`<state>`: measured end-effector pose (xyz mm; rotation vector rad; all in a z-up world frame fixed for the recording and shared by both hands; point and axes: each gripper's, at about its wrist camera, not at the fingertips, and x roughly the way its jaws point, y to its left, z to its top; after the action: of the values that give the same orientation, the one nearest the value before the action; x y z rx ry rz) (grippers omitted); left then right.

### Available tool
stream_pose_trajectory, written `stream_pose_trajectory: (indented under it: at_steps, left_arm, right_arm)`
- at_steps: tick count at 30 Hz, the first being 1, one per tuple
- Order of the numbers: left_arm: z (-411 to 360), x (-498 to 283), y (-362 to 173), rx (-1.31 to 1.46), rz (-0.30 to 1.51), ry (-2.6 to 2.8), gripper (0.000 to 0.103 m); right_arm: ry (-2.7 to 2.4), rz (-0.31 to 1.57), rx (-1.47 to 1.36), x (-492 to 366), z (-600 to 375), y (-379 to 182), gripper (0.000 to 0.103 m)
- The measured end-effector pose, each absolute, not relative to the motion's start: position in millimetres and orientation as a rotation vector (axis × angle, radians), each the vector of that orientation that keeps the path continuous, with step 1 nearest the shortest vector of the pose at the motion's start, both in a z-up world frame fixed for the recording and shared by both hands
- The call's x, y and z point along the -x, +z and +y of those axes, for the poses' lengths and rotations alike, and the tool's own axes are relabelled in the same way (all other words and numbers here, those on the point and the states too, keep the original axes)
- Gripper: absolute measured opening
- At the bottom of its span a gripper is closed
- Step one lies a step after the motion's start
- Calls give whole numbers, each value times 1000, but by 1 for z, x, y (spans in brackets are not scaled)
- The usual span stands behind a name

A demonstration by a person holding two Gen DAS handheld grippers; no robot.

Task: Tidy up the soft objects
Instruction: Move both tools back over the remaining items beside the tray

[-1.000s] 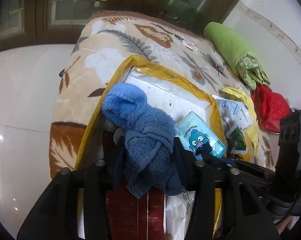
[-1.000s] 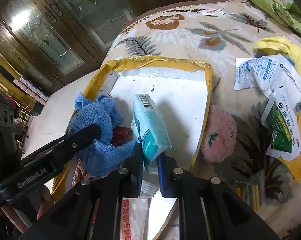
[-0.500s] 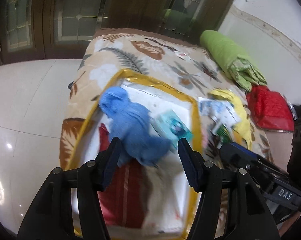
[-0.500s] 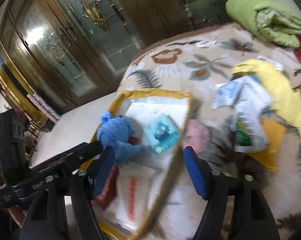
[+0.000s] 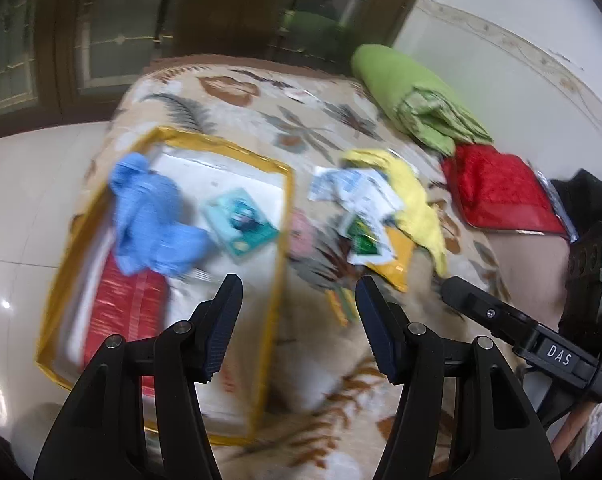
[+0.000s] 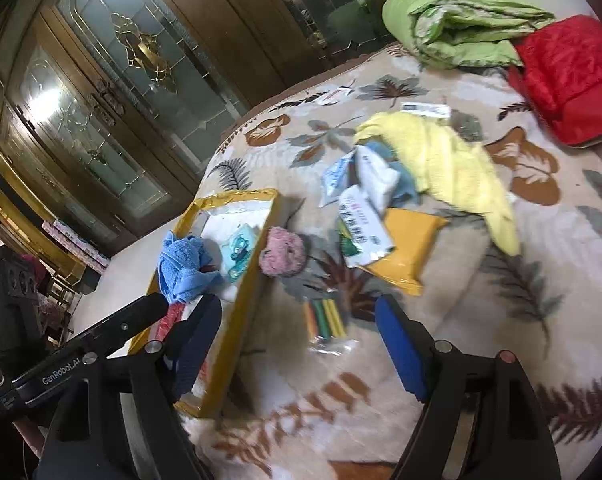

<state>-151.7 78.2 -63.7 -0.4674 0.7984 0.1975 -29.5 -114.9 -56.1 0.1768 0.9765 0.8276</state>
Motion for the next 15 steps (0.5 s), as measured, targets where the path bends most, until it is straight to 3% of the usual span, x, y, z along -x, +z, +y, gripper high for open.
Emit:
stream_pose_trajectory:
  at_steps: [15]
  left_arm:
    - [22, 136, -80, 460, 889, 115, 59]
  right_arm:
    - [728, 1038, -210, 30, -171, -80, 79]
